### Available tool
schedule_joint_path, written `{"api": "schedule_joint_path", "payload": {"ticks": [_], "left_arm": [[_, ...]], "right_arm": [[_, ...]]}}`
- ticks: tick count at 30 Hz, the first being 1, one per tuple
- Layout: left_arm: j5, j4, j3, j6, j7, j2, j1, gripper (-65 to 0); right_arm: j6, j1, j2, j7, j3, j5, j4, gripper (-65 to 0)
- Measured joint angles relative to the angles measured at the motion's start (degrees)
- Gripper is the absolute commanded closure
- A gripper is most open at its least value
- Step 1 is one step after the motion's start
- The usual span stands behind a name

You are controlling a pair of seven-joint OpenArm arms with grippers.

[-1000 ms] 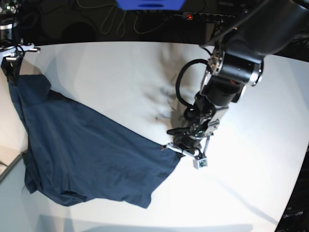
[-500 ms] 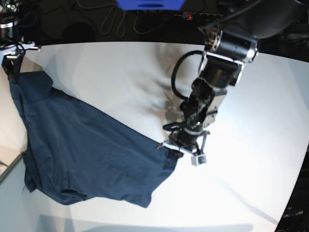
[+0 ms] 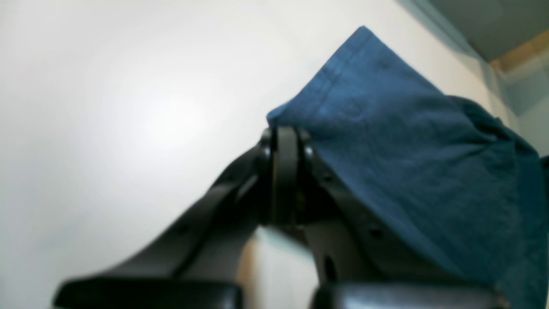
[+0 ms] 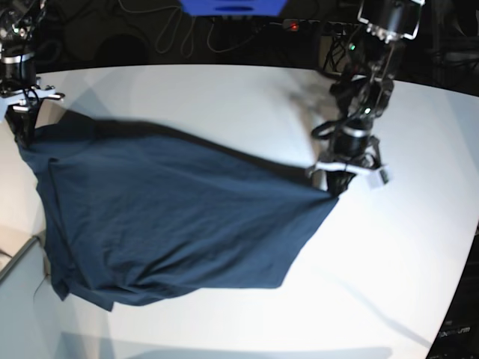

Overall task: Layout the t-shirt on the table in an organized manner, then fold the t-shirt properly
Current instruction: 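Pull the hem corner with the left gripper level with the right gripper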

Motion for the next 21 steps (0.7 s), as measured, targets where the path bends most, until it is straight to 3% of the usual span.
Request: {"api": "schedule_joint_path", "payload": {"ticks": [4,9,16,18,21], "left_arm": [[-2.36,4.79,0.09,-0.07,-0.22,-2.08,7.15,-0.3],[-2.49,6.21,0.09,-0.22,-0.48,-2.21,12.9,-0.3],[-2.51,6.64,0.11,-0.22,-0.26,-2.21,15.34,-0.6],[-2.54,8.02,0.11,-0.2,-0.2,-2.23,15.41,-3.9],[-2.51,9.62,0.02,-0.24,-0.26,-2.29,16.2,-17.8]], "right_arm": [[0.0,-0.28,-0.15,-0.39,0.0,-0.02,-0.02,0.0],[0.0,-0.15,0.02,-0.17,0.0,0.02,-0.02,0.0],[0.0,-0.15,0.0,-0.35,0.0,0.0,-0.02,0.0],[0.0,-0.15,0.02,-0.35,0.0,-0.02,-0.02,0.0],[0.0,-0.2,0.0,-0.37,0.0,-0.02,-0.02,0.0]]}}
